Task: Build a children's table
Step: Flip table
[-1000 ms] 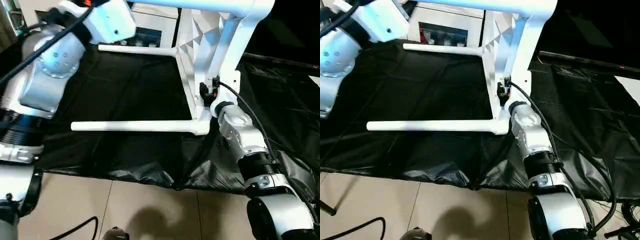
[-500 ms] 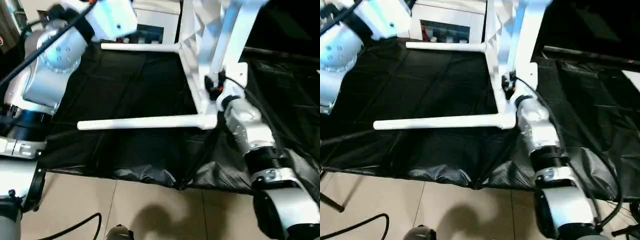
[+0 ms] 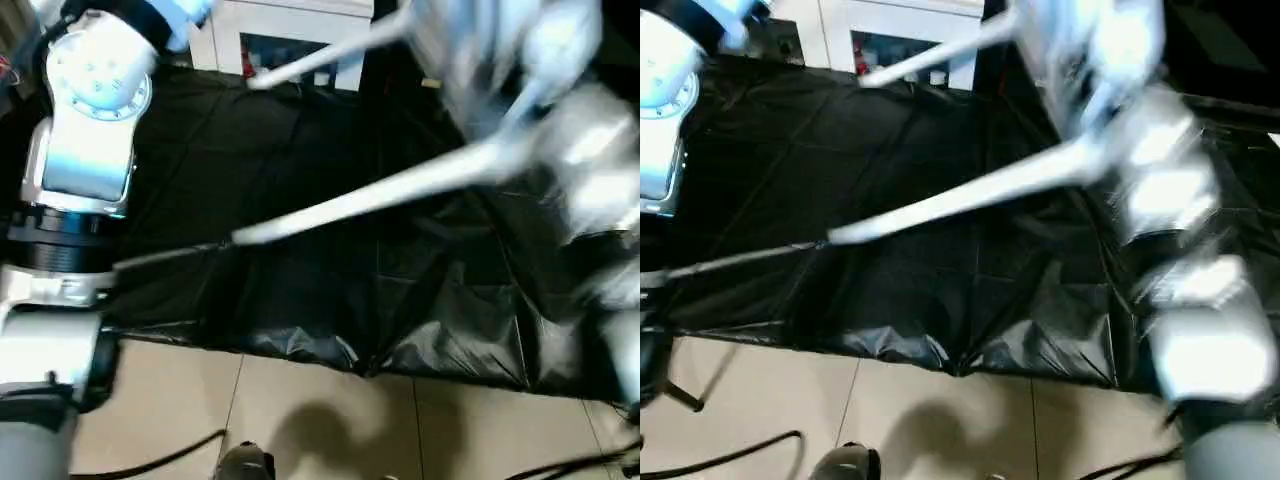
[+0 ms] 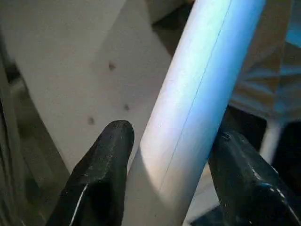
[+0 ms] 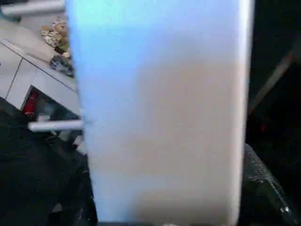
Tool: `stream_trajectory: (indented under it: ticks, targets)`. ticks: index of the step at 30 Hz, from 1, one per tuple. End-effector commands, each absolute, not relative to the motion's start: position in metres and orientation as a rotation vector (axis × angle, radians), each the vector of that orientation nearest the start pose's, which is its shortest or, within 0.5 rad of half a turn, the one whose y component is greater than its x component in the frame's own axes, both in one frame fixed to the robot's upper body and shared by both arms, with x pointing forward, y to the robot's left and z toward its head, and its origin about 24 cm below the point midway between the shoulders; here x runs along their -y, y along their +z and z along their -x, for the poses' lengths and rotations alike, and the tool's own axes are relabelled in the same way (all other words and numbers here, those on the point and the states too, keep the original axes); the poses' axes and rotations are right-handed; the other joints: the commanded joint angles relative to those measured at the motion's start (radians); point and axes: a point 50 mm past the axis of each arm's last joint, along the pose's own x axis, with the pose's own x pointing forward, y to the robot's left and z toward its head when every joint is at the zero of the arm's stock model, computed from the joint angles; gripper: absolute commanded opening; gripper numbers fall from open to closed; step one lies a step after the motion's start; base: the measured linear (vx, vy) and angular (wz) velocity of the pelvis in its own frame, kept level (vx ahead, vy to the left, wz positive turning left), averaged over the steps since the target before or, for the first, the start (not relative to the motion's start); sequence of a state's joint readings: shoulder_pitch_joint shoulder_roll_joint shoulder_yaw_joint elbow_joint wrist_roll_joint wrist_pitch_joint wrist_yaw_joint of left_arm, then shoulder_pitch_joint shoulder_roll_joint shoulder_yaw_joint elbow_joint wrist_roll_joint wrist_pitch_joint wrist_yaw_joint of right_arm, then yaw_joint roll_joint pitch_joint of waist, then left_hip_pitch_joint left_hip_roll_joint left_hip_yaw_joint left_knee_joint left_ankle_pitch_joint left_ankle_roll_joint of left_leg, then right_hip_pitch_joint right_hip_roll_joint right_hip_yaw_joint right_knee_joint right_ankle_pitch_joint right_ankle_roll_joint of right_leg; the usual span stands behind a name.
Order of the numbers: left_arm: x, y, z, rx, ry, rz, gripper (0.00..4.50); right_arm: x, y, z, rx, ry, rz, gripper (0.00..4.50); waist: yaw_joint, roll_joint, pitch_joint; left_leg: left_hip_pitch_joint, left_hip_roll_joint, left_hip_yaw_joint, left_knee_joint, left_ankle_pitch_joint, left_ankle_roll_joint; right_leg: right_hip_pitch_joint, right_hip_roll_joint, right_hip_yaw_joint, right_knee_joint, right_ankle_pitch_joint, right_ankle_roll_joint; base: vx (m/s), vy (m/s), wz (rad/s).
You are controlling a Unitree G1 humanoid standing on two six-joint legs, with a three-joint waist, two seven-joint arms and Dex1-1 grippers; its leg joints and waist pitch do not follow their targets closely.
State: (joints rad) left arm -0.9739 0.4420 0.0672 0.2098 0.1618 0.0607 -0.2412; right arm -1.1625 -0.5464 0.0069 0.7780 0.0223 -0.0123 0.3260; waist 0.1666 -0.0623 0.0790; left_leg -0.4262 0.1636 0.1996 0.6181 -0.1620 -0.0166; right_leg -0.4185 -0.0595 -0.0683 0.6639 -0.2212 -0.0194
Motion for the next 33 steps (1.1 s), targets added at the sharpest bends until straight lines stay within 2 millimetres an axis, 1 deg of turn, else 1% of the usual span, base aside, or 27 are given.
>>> stream_trajectory:
  ticks: [1,2,3,4,5,6,7,8,9,10,11,13,14,15,16,17,18,20,21,22,23,24,26,27,29,30,33]
  targets:
    - [-0.220,0.314,-0.344,0.630,0.110,-0.363,2.34,0.247,0.312,-0.390,0.393,0.065,0.424,1.96,-0.008,-0.019,-0.091,0.036,0.068,-0.029,-0.047,-0.054,0.036,0.059,-0.093,0.054,-0.057,0.053,-0.221,0.000,0.000,0.00]
    - [-0.223,0.298,-0.344,0.568,0.106,-0.323,2.34,0.243,0.316,-0.391,0.371,0.128,0.464,1.96,-0.012,-0.022,-0.093,0.037,0.072,-0.030,-0.045,-0.050,0.034,0.061,-0.095,0.053,-0.050,0.062,-0.227,0.000,0.000,0.00]
    - [-0.223,0.289,-0.343,0.538,0.101,-0.309,2.32,0.241,0.317,-0.391,0.355,0.159,0.483,1.96,-0.016,-0.023,-0.089,0.033,0.074,-0.032,-0.045,-0.043,0.039,0.061,-0.096,0.053,-0.052,0.067,-0.232,0.000,0.000,0.00]
    - [-0.222,0.284,-0.342,0.521,0.099,-0.312,2.31,0.239,0.317,-0.392,0.344,0.182,0.493,1.96,-0.019,-0.031,-0.089,0.033,0.073,-0.030,-0.044,-0.040,0.044,0.061,-0.095,0.053,-0.054,0.070,-0.231,0.000,0.000,0.00]
    - [-0.221,0.280,-0.342,0.512,0.097,-0.318,2.31,0.238,0.316,-0.393,0.336,0.197,0.497,1.96,-0.020,-0.026,-0.088,0.035,0.071,-0.031,-0.044,-0.039,0.049,0.059,-0.094,0.053,-0.055,0.063,-0.226,0.000,0.000,0.00]
    - [-0.220,0.278,-0.342,0.503,0.096,-0.326,2.30,0.236,0.315,-0.394,0.330,0.207,0.490,1.96,-0.026,-0.032,-0.086,0.037,0.072,-0.028,-0.044,-0.058,0.047,0.054,-0.091,0.055,-0.060,0.039,-0.224,0.000,0.000,0.00]
    - [-0.220,0.276,-0.342,0.497,0.095,-0.327,2.30,0.234,0.314,-0.396,0.325,0.216,0.486,1.96,-0.026,-0.031,-0.084,0.038,0.072,-0.029,-0.045,-0.073,0.041,0.053,-0.092,0.055,-0.062,0.017,-0.222,0.000,0.000,0.00]
    - [-0.219,0.276,-0.342,0.494,0.097,-0.332,2.29,0.233,0.313,-0.397,0.321,0.224,0.480,1.96,-0.027,-0.033,-0.082,0.042,0.075,-0.030,-0.048,-0.106,0.026,0.051,-0.095,0.055,-0.069,-0.029,-0.215,0.000,0.000,0.00]
    - [-0.218,0.277,-0.341,0.488,0.098,-0.341,2.29,0.229,0.311,-0.400,0.311,0.242,0.485,2.30,-0.028,-0.036,-0.080,0.045,0.077,-0.031,-0.050,-0.134,0.007,0.049,-0.094,0.055,-0.072,-0.065,-0.208,0.000,0.000,0.00]
    - [-0.218,0.277,-0.341,0.488,0.098,-0.342,2.27,0.228,0.311,-0.400,0.311,0.244,0.484,2.51,-0.030,-0.034,-0.078,0.047,0.077,-0.033,-0.052,-0.165,-0.012,0.046,-0.094,0.055,-0.074,-0.102,-0.202,0.000,0.000,0.00]
    - [-0.217,0.278,-0.341,0.488,0.098,-0.356,2.25,0.226,0.309,-0.401,0.308,0.260,0.476,2.64,-0.032,-0.035,-0.076,0.047,0.077,-0.035,-0.056,-0.197,-0.031,0.045,-0.095,0.055,-0.077,-0.133,-0.190,0.000,0.000,0.00]
    - [-0.216,0.278,-0.340,0.482,0.097,-0.366,2.25,0.223,0.308,-0.402,0.306,0.269,0.472,2.71,-0.033,-0.035,-0.074,0.048,0.078,-0.036,-0.057,-0.231,-0.043,0.044,-0.097,0.056,-0.079,-0.158,-0.177,0.000,0.000,0.00]
    - [-0.216,0.278,-0.340,0.479,0.097,-0.367,2.24,0.223,0.308,-0.402,0.307,0.272,0.469,3.00,-0.037,-0.037,-0.071,0.046,0.077,-0.039,-0.061,-0.256,-0.056,0.044,-0.098,0.055,-0.083,-0.198,-0.166,0.000,0.000,0.00]
    - [-0.216,0.278,-0.339,0.477,0.098,-0.365,2.22,0.222,0.308,-0.402,0.307,0.274,0.468,3.08,-0.036,-0.037,-0.074,0.050,0.077,-0.039,-0.060,-0.263,-0.065,0.043,-0.100,0.056,-0.085,-0.207,-0.160,0.000,0.000,0.00]
    - [-0.216,0.277,-0.339,0.471,0.098,-0.371,2.20,0.222,0.308,-0.403,0.308,0.277,0.469,3.12,-0.036,-0.037,-0.075,0.050,0.077,-0.039,-0.059,-0.260,-0.067,0.043,-0.100,0.057,-0.084,-0.201,-0.159,0.000,0.000,0.00]
    - [-0.216,0.277,-0.339,0.466,0.098,-0.376,2.17,0.221,0.308,-0.403,0.309,0.280,0.470,3.19,-0.033,-0.034,-0.074,0.052,0.076,-0.037,-0.059,-0.257,-0.065,0.038,-0.099,0.058,-0.086,-0.186,-0.161,0.000,0.000,0.00]
    - [-0.216,0.276,-0.339,0.459,0.097,-0.377,2.14,0.220,0.308,-0.403,0.312,0.287,0.469,3.31,-0.031,-0.032,-0.075,0.054,0.077,-0.037,-0.058,-0.259,-0.066,0.037,-0.098,0.058,-0.085,-0.183,-0.161,0.000,0.000,0.00]
    - [-0.216,0.273,-0.339,0.448,0.097,-0.379,2.10,0.219,0.308,-0.403,0.322,0.303,0.470,3.51,-0.029,-0.033,-0.075,0.056,0.077,-0.037,-0.059,-0.268,-0.067,0.035,-0.097,0.058,-0.084,-0.177,-0.164,0.000,0.000,0.00]
    - [-0.216,0.272,-0.339,0.440,0.098,-0.380,2.10,0.218,0.308,-0.402,0.331,0.316,0.467,3.51,-0.028,-0.031,-0.075,0.055,0.077,-0.038,-0.060,-0.271,-0.070,0.036,-0.098,0.058,-0.084,-0.172,-0.165,0.000,0.000,0.00]
    - [-0.216,0.272,-0.339,0.440,0.098,-0.380,2.08,0.218,0.308,-0.402,0.332,0.317,0.467,3.60,-0.028,-0.032,-0.075,0.053,0.078,-0.039,-0.060,-0.270,-0.071,0.038,-0.098,0.057,-0.083,-0.169,-0.166,0.000,0.000,0.00]
    - [-0.215,0.271,-0.339,0.433,0.097,-0.382,2.07,0.217,0.308,-0.401,0.348,0.336,0.467,3.72,-0.031,-0.034,-0.076,0.049,0.077,-0.041,-0.061,-0.278,-0.073,0.041,-0.098,0.056,-0.081,-0.174,-0.162,0.000,0.000,0.00]
    - [-0.215,0.270,-0.340,0.428,0.096,-0.382,2.05,0.215,0.309,-0.400,0.366,0.353,0.469,3.84,-0.032,-0.035,-0.077,0.046,0.077,-0.042,-0.061,-0.268,-0.070,0.045,-0.100,0.056,-0.081,-0.168,-0.161,0.000,0.000,0.00]
    - [-0.215,0.270,-0.340,0.422,0.096,-0.382,2.00,0.213,0.311,-0.398,0.397,0.384,0.466,3.97,-0.032,-0.035,-0.077,0.047,0.076,-0.040,-0.058,-0.262,-0.064,0.043,-0.100,0.057,-0.081,-0.160,-0.163,0.000,0.000,0.00]
    - [-0.215,0.269,-0.340,0.413,0.096,-0.382,1.98,0.207,0.314,-0.393,0.454,0.472,0.438,4.05,-0.032,-0.033,-0.078,0.046,0.076,-0.040,-0.058,-0.251,-0.059,0.044,-0.100,0.057,-0.081,-0.150,-0.166,0.000,0.000,0.00]
    - [-0.215,0.268,-0.340,0.409,0.095,-0.383,1.93,0.204,0.315,-0.390,0.478,0.524,0.428,4.28,-0.028,-0.034,-0.079,0.046,0.079,-0.039,-0.056,-0.232,-0.040,0.047,-0.102,0.058,-0.079,-0.116,-0.169,0.000,0.000,0.00]
    - [-0.214,0.268,-0.340,0.407,0.094,-0.383,1.90,0.201,0.314,-0.387,0.484,0.565,0.436,4.35,-0.028,-0.034,-0.082,0.047,0.079,-0.039,-0.055,-0.204,-0.030,0.048,-0.099,0.055,-0.076,-0.085,-0.180,0.000,0.000,0.00]
    - [-0.212,0.267,-0.341,0.405,0.087,-0.383,1.86,0.193,0.307,-0.381,0.522,0.660,0.447,4.46,-0.025,-0.031,-0.082,0.048,0.081,-0.038,-0.055,-0.187,-0.018,0.049,-0.098,0.055,-0.074,-0.051,-0.195,0.000,0.000,0.00]
